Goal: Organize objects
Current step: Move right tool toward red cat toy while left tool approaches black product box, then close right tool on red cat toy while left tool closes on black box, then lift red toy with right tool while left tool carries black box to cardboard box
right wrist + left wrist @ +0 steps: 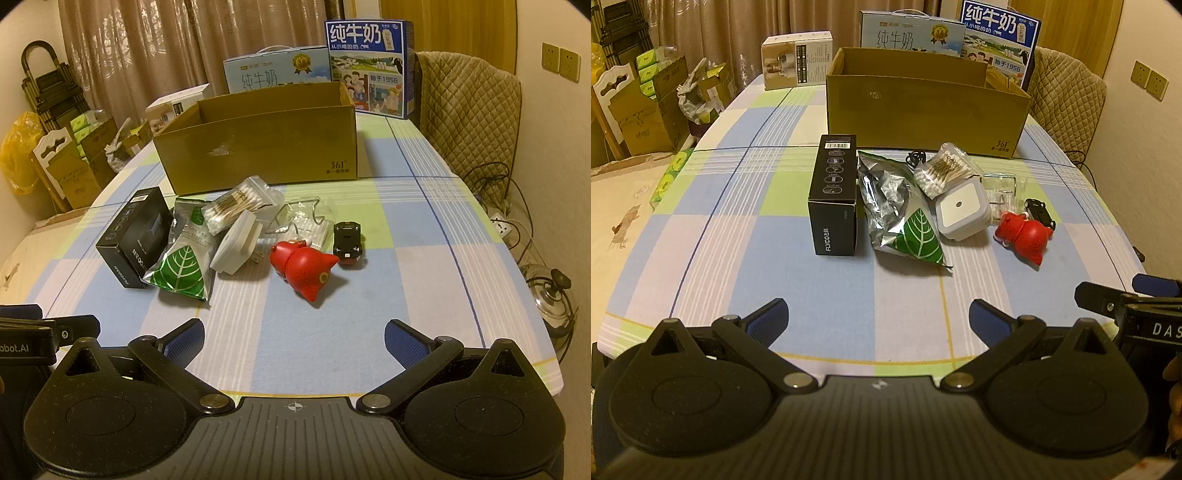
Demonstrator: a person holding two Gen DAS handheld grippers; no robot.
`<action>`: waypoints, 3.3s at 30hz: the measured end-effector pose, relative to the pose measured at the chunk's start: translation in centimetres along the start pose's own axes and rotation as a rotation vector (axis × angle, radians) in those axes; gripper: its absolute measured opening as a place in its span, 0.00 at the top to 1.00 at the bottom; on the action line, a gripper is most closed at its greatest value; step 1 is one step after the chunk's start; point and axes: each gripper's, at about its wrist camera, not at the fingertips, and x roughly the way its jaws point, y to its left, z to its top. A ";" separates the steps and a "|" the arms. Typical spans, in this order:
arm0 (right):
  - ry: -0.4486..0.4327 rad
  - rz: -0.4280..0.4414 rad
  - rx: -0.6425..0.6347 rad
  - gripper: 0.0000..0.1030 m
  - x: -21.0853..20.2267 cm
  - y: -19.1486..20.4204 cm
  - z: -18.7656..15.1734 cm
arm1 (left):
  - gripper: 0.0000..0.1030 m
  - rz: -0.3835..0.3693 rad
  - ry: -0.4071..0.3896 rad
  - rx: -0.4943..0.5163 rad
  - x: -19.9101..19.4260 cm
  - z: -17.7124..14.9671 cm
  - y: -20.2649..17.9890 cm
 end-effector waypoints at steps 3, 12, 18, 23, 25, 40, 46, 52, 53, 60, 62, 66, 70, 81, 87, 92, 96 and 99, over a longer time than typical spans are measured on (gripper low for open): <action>0.000 0.000 0.000 0.02 0.1 -0.1 0.0 | 0.01 0.000 0.000 0.000 0.0 0.0 0.0; 0.001 0.002 0.000 0.02 0.1 -0.1 0.0 | 0.01 -0.016 -0.004 0.002 0.0 0.3 0.1; 0.001 -0.001 0.002 0.02 0.2 -0.1 -0.1 | 0.01 -0.025 -0.001 -0.004 0.3 0.2 0.3; 0.003 -0.001 0.003 0.02 0.2 -0.1 0.0 | 0.01 -0.036 0.002 -0.013 0.4 0.3 0.6; 0.005 -0.003 0.004 0.02 0.3 -0.1 0.0 | 0.01 -0.038 0.003 -0.021 0.5 0.3 0.8; 0.018 0.007 0.032 0.02 1.2 0.0 1.5 | 0.01 -0.032 -0.023 -0.027 1.4 2.3 2.8; 0.007 -0.003 0.041 0.02 2.8 0.4 3.0 | 0.01 -0.018 -0.037 -0.035 2.5 4.2 4.0; 0.007 -0.028 0.064 0.09 4.9 0.5 3.5 | 0.01 -0.006 -0.038 -0.024 4.4 6.2 5.0; 0.010 -0.030 0.073 0.11 5.3 0.4 3.6 | 0.01 -0.004 -0.037 -0.019 4.7 6.4 5.0; 0.038 -0.052 0.123 0.19 8.0 0.0 3.9 | 0.09 -0.010 -0.018 -0.006 7.4 7.7 5.1; 0.047 -0.067 0.145 0.21 8.7 -0.2 4.0 | 0.09 -0.008 -0.018 -0.004 8.0 8.0 5.1; 0.053 -0.067 0.181 0.25 9.8 -0.3 4.0 | 0.09 -0.012 -0.016 -0.003 8.8 8.3 5.1; 0.037 -0.071 0.190 0.28 10.6 0.0 4.2 | 0.09 -0.017 -0.013 -0.006 9.3 8.5 5.1; 0.058 -0.131 0.226 0.34 13.5 0.2 4.9 | 0.08 -0.029 -0.006 -0.016 10.4 8.9 5.1; 0.066 -0.152 0.165 0.38 14.1 0.7 4.8 | 0.08 -0.028 0.001 0.000 10.8 9.1 5.1; 0.053 -0.158 0.127 0.38 13.4 0.7 4.7 | 0.10 -0.028 -0.002 0.017 11.0 9.7 5.1; 0.028 -0.162 0.107 0.38 12.4 0.8 5.0 | 0.14 -0.026 0.001 0.045 11.4 10.5 4.9; 0.016 -0.161 0.110 0.38 11.9 0.7 5.1 | 0.18 -0.014 0.008 0.078 11.9 11.0 4.7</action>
